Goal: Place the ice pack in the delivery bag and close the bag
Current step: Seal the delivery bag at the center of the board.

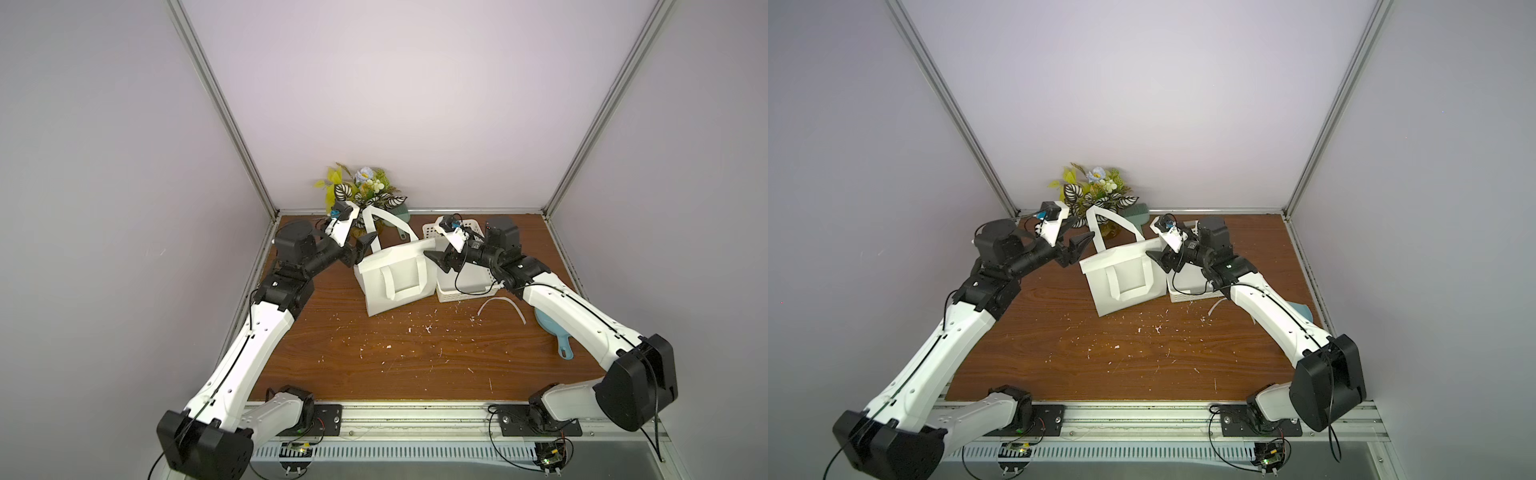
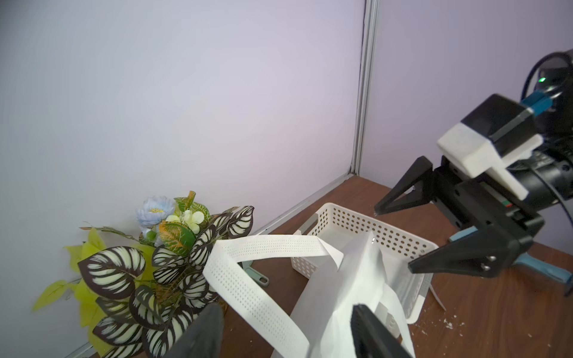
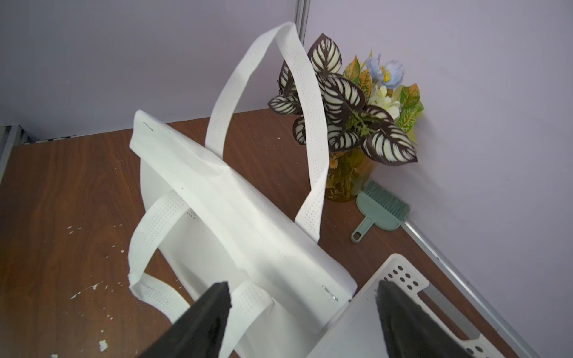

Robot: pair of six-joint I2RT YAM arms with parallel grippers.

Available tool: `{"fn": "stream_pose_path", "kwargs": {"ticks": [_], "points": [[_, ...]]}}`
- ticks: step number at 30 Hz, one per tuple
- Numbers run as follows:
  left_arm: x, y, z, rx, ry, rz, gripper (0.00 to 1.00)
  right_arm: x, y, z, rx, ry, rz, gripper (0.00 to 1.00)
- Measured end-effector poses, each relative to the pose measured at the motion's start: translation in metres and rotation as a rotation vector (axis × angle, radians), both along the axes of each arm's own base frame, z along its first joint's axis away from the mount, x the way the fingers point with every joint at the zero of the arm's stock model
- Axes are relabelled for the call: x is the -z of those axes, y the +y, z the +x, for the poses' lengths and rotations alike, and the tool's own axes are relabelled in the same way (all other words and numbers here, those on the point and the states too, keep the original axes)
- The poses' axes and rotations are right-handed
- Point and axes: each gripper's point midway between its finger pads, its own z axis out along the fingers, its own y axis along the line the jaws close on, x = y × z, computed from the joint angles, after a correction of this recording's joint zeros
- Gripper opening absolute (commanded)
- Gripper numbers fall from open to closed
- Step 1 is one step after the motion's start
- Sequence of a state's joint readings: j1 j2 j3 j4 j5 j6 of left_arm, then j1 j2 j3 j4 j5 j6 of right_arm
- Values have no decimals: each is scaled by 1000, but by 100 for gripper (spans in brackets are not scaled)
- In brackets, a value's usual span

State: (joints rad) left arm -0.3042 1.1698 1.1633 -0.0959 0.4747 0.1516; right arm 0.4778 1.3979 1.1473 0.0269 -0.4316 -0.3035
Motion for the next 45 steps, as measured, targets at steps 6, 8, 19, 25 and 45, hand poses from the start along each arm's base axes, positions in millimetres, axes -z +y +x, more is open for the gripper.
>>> {"fn": "stream_pose_path", "kwargs": {"ticks": [6,8,19,25,45], "points": [[55,-43,8,119,146,121,78,23,-11,-9,26,70,13,82],[71,-46,9,132,180,155,80,21,-14,-13,26,69,25,82],[102,-66,25,151,219,267,67,13,-16,-19,12,74,68,82],[107,-70,33,151,245,290,64,13,-16,-19,12,72,72,82],[119,-72,24,167,240,384,12,18,-17,-19,17,79,69,82]]}}
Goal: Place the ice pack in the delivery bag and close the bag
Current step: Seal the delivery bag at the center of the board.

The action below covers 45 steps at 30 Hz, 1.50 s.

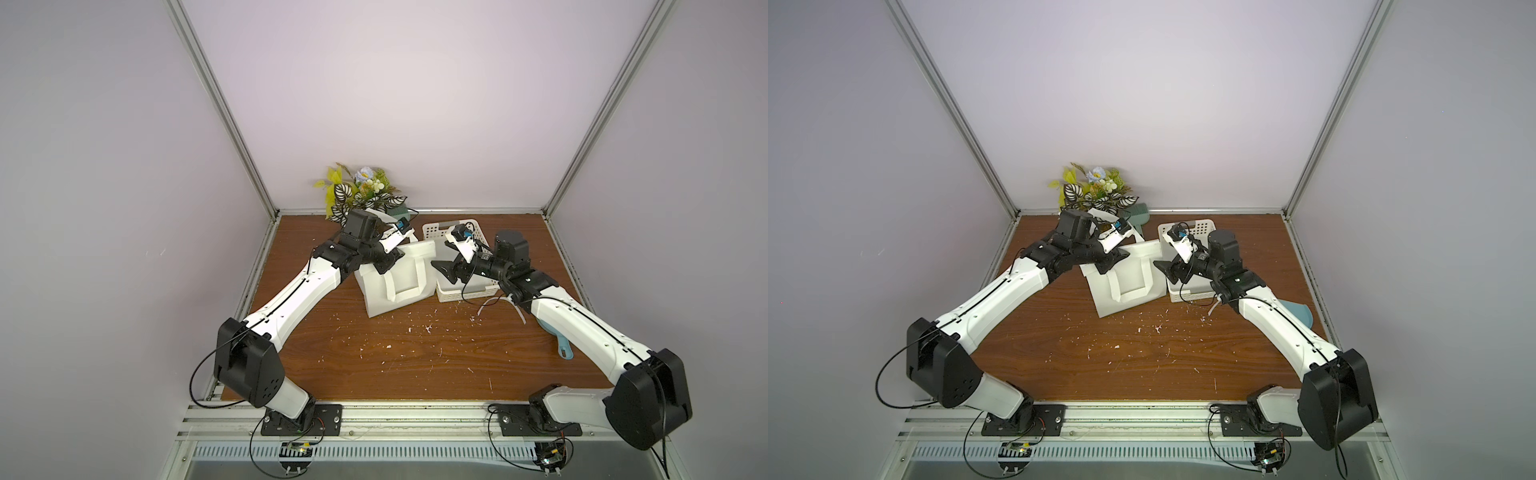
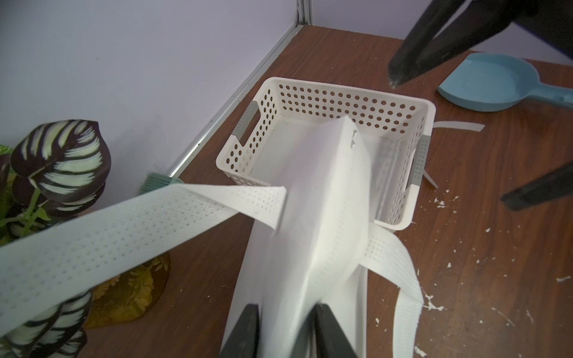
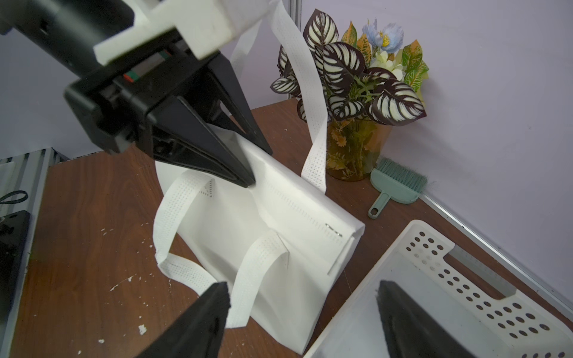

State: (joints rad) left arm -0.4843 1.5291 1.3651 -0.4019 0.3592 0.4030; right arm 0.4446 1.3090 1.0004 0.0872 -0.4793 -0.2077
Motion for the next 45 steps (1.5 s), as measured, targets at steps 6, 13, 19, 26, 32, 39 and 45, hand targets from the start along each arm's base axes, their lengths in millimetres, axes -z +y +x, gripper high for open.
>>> {"fn": "stream_pose_path", "kwargs": {"ticks": [6,13,19,26,32,39,45], "points": [[1,0,0,1,1,3,6,0,0,0,2,-1,0,83],[2,1,-2,6,-1,6,0,-1,0,1,3,-6,2,83],[2,1,-4,11,-1,2,23,-4,-1,0,4,-12,5,83],[-3,2,-8,1,11,-17,77,-6,-7,1,38,-31,9,86],[-45,8,-14,-54,-46,-117,100,1,-22,7,129,-29,4,92],[-129,77,-4,-322,-231,-369,100,1,-72,28,414,-85,5,99],[-112,180,7,-751,-287,-455,100,19,-159,42,815,-132,2,99]]}}
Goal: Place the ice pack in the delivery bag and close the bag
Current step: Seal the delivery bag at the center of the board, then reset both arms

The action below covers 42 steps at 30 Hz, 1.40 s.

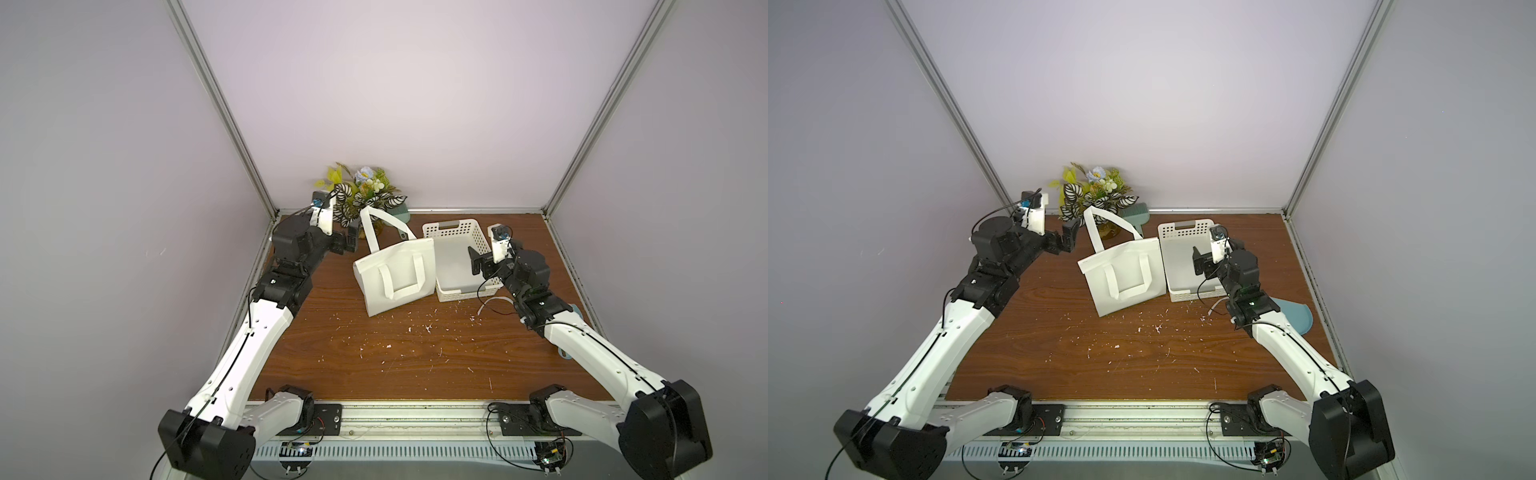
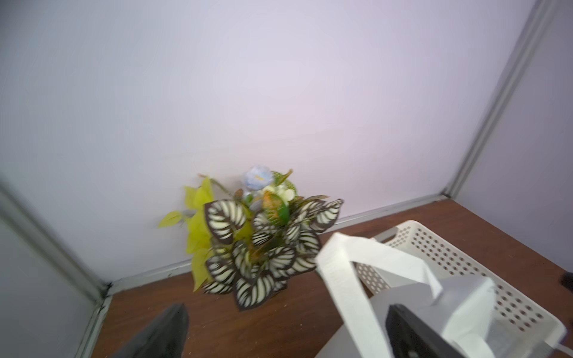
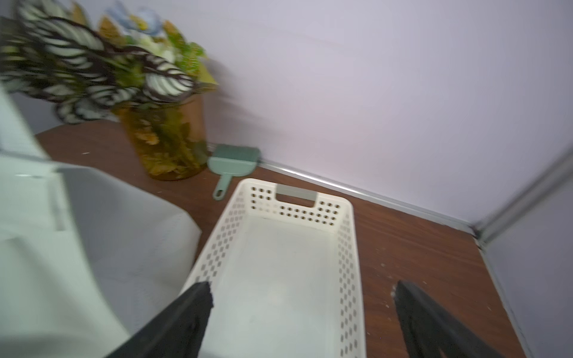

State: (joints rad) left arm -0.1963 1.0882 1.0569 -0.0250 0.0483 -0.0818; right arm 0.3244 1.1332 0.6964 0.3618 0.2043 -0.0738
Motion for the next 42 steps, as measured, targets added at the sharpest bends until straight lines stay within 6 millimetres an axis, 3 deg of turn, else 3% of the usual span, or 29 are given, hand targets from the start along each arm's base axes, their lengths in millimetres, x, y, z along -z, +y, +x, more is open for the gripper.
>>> {"fn": "stream_pose_path", "kwargs": {"ticks": [2,6,9,11,13,15,22,25,28,32,36,42], "points": [[29,38,3,-151,41,-34,100,16,-30,0,129,1,-4,99],[121,109,-5,-451,165,-45,100,67,-73,-9,312,29,-47,99],[193,125,-17,-528,257,6,100,108,-86,-13,362,71,-87,99],[228,131,-25,-563,293,37,100,130,-92,-13,395,99,-117,99],[257,136,-31,-585,316,67,100,125,-96,-2,424,71,-111,99],[272,138,-34,-597,314,82,100,118,-97,8,430,45,-110,99],[271,136,-14,-582,202,70,100,110,-105,34,433,75,-101,99],[267,130,-5,-541,170,69,100,114,-102,23,396,58,-64,99],[259,125,-1,-510,130,65,100,135,-95,0,332,43,-27,99],[254,117,-11,-458,60,57,100,137,-93,-17,287,-20,15,99],[266,112,-21,-427,67,68,100,138,-92,-18,252,-50,41,99],[251,110,-18,-414,5,62,100,137,-91,-17,233,-56,49,99]]}}
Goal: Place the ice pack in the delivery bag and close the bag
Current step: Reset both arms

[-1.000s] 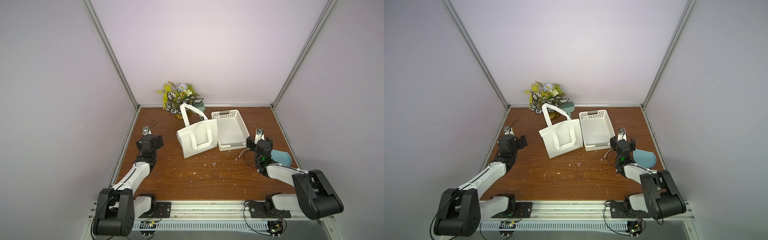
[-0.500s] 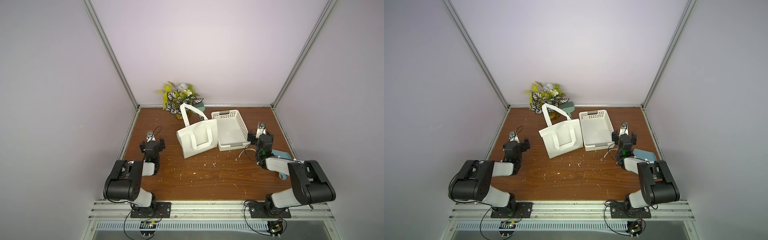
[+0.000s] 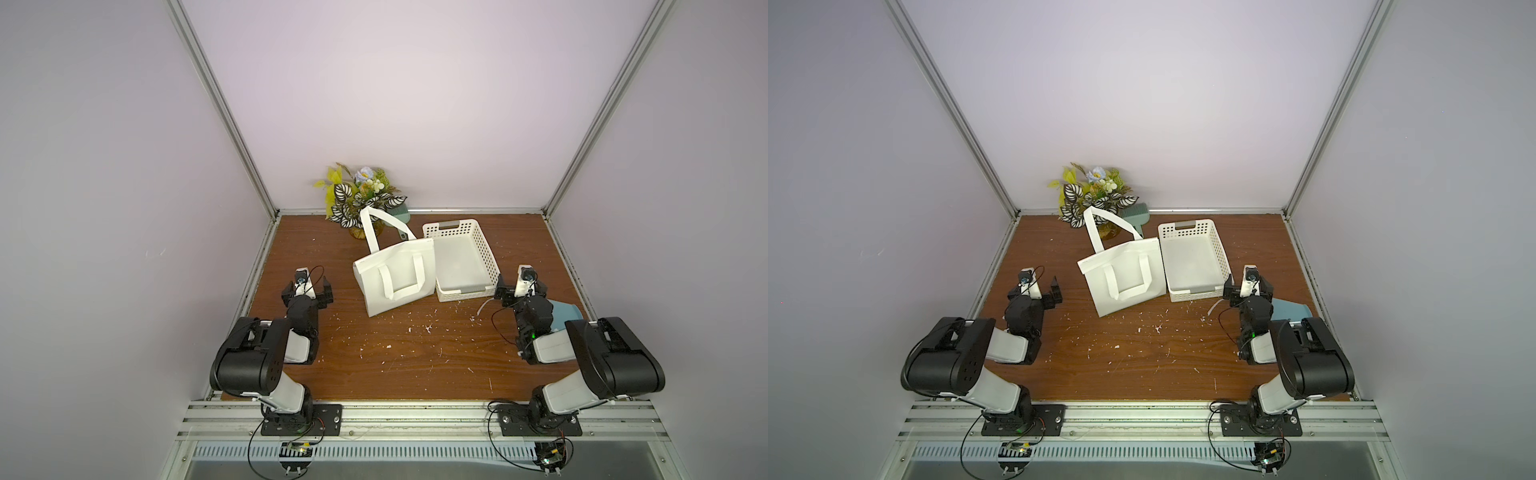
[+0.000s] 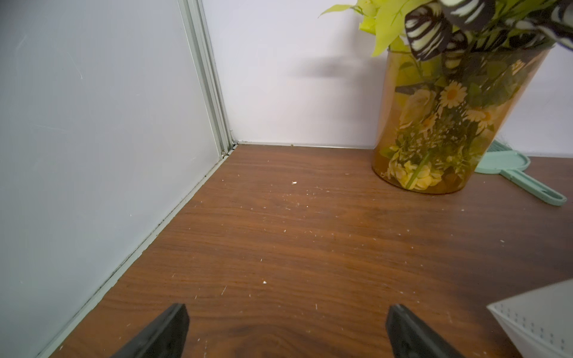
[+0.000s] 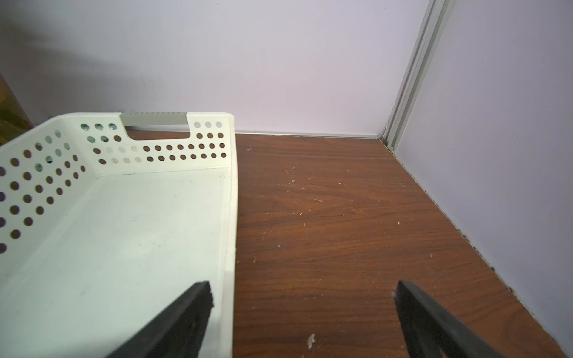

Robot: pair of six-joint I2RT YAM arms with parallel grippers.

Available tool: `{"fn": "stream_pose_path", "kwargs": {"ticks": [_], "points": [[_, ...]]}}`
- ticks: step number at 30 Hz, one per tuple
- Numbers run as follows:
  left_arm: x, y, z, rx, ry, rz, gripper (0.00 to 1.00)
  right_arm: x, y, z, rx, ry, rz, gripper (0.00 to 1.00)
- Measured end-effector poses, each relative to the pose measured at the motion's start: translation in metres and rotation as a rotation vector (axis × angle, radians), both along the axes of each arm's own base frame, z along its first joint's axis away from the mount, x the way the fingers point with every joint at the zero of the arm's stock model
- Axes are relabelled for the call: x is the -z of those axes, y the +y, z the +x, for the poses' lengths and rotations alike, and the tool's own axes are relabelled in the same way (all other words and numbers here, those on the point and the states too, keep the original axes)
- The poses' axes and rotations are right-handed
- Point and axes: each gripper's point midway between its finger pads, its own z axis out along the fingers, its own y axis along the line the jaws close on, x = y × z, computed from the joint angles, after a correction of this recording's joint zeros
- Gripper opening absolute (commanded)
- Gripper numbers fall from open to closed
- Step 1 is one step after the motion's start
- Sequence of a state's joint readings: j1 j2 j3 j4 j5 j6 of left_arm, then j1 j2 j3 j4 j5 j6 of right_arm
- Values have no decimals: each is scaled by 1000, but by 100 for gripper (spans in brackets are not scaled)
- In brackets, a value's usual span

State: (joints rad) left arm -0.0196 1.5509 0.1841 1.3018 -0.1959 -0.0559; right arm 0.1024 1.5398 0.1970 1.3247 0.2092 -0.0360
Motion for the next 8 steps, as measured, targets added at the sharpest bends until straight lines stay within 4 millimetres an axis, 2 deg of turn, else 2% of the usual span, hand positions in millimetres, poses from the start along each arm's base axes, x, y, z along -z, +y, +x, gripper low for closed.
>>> {"fn": "stream_pose_path", "kwargs": {"ticks": [8], "points": [[-4,0,1,2,-18,3,100,0,0,0,-9,-1,2,99]]}}
